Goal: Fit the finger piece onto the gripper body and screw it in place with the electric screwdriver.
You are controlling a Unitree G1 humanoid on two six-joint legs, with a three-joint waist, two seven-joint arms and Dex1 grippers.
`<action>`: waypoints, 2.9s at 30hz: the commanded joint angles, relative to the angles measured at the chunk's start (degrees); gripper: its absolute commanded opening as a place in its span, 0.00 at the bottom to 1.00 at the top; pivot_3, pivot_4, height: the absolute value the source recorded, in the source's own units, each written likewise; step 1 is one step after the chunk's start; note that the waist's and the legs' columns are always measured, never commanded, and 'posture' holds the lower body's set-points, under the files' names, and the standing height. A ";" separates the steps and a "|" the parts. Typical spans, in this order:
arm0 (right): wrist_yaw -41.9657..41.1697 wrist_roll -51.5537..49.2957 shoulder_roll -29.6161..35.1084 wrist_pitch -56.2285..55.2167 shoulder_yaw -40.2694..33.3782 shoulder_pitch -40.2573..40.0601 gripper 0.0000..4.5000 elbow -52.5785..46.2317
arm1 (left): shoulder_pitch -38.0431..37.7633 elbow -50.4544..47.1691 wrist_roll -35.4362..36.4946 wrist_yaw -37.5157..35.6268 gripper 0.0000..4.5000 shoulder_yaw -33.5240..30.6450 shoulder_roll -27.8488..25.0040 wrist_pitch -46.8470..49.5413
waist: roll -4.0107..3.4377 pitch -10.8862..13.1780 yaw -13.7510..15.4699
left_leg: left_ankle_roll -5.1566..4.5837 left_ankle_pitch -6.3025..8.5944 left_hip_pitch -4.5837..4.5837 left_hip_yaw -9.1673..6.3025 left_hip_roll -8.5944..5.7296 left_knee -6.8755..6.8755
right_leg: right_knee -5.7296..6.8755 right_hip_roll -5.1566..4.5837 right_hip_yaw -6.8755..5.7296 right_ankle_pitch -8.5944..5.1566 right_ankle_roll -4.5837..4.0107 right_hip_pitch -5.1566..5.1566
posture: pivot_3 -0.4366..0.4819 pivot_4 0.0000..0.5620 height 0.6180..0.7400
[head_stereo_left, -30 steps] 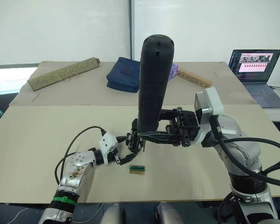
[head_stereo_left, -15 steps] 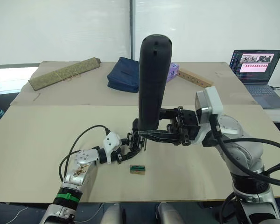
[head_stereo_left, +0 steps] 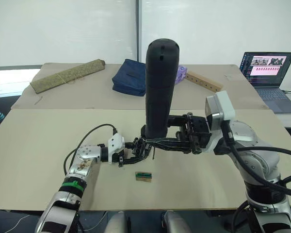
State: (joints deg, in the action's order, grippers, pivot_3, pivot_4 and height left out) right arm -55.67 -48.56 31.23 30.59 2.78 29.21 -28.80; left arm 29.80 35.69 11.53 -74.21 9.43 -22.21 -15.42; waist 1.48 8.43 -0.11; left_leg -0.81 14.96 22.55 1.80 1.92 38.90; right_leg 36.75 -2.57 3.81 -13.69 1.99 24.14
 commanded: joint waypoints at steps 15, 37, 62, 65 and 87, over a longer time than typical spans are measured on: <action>0.13 -3.25 -0.01 -0.49 -2.47 1.24 0.42 -1.48 | -8.23 -9.06 1.57 3.50 0.99 -3.60 -1.32 4.07 | -0.01 0.00 -0.97 | 0.00 0.00 -0.01 -0.23 0.06 0.01 | 0.04 0.03 0.03 0.04 0.06 0.02 | 0.48 0.27 1.00; 0.73 -3.76 -1.37 0.35 -2.07 4.23 0.42 -0.36 | -13.89 -26.76 -0.80 18.31 0.99 0.34 1.42 18.14 | 0.00 0.00 -0.37 | -0.01 0.00 -0.01 -0.31 0.02 0.02 | 0.04 -0.03 0.07 0.04 0.06 0.02 | 0.48 0.27 1.00; -0.42 -2.81 -2.41 0.79 -0.71 7.52 0.42 1.67 | -16.31 -25.49 0.44 19.06 0.99 -1.90 -2.21 18.17 | -0.01 -0.01 -1.07 | -0.01 0.00 -0.09 -0.31 0.08 -0.02 | 0.09 0.03 0.07 0.05 0.05 0.03 | 0.48 0.27 1.00; -0.46 -2.75 -2.55 0.82 -0.65 7.62 0.42 1.81 | -16.35 -25.98 0.41 19.06 0.99 -1.52 -1.92 18.51 | -0.01 -0.01 -1.07 | -0.01 0.00 -0.09 -0.30 0.08 -0.02 | 0.09 0.03 0.07 0.05 0.05 0.03 | 0.48 0.27 1.00; -0.04 -1.49 -4.32 0.79 0.62 11.00 0.42 3.58 | -14.90 -22.37 -0.86 18.80 0.50 0.11 -0.73 17.76 | -0.02 -0.01 -0.70 | -0.01 0.00 -0.11 -0.29 0.06 -0.01 | 0.08 0.00 0.09 0.05 0.05 0.00 | 0.48 0.27 1.00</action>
State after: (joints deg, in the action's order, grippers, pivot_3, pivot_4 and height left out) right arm -56.11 -49.63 27.59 31.91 3.96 38.21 -24.61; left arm 15.77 10.74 11.59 -55.27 8.77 -22.93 1.74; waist 1.45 8.42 -0.81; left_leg -0.81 14.96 22.43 1.51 1.97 38.89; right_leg 36.84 -2.58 3.89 -13.64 2.05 24.14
